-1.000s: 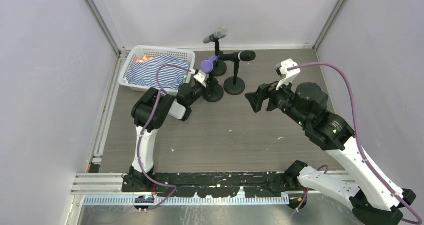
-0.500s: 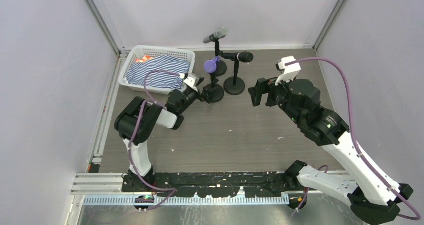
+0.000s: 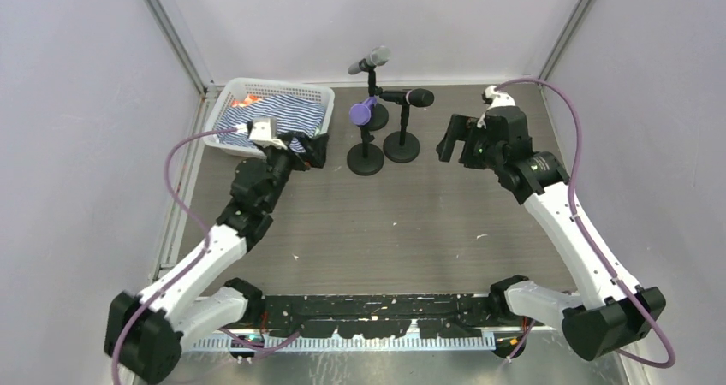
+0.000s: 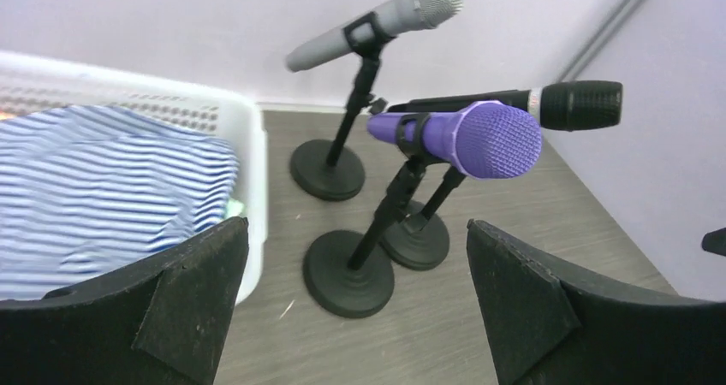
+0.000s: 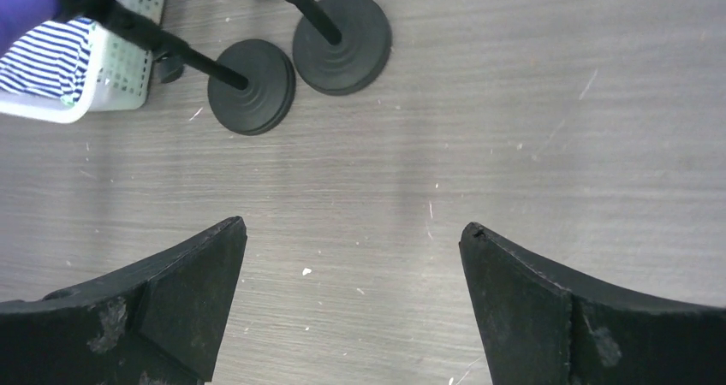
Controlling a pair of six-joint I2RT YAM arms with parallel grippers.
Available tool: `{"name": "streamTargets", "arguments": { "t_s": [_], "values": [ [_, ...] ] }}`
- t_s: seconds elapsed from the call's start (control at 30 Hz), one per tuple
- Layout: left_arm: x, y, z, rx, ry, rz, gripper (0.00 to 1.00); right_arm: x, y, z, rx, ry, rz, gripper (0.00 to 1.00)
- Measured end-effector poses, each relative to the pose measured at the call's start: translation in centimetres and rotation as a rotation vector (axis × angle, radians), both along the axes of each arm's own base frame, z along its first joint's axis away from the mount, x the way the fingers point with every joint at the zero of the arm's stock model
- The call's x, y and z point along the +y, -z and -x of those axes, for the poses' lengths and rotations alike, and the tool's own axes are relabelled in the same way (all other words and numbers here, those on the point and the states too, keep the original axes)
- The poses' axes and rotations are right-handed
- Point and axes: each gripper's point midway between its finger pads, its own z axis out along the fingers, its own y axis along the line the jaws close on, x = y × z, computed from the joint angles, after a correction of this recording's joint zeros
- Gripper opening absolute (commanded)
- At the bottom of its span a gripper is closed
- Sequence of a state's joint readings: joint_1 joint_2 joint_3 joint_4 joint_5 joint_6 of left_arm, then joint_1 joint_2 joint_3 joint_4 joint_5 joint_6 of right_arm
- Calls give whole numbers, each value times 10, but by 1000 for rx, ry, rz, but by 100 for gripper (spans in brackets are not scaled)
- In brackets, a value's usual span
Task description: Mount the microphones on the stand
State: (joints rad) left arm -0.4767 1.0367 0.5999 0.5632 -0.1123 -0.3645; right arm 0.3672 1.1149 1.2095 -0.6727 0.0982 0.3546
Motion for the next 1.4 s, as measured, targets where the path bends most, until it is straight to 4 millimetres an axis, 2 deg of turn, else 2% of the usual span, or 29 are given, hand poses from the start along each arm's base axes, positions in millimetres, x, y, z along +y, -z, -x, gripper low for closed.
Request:
{"name": "streamTargets", "arguments": {
  "t_s": [0.07, 0.17, 0.3, 0.47, 0.6, 0.77, 0.97, 1.13, 1.4],
  "values": [
    [15, -11, 12, 47, -49, -1, 100, -11, 11, -1, 41, 54, -54, 100],
    [31, -8, 31, 170, -85, -28, 100, -28, 31, 1, 91, 138, -117, 100],
    [45, 18, 61, 351, -95, -72, 100, -49, 46, 16, 112, 240, -115, 100],
    [66, 53, 101, 475, -112, -123, 100, -68, 21, 28, -5, 310, -100, 100],
    [79, 65, 117, 521, -141, -144, 100, -74, 11, 44, -103, 326, -142, 100],
    [96, 73, 129, 562, -215, -139, 100, -75, 17, 50, -134, 332, -169, 100],
    [112, 65, 135, 556, -296, -104, 100, -76, 27, 57, -144, 288, -114, 100],
    [114, 54, 132, 545, -300, -145, 100, -74, 21, 63, -182, 235, -98, 100],
    [115, 60, 129, 540, -273, -269, 100, -71, 9, 67, -237, 196, -95, 100]
  ]
}}
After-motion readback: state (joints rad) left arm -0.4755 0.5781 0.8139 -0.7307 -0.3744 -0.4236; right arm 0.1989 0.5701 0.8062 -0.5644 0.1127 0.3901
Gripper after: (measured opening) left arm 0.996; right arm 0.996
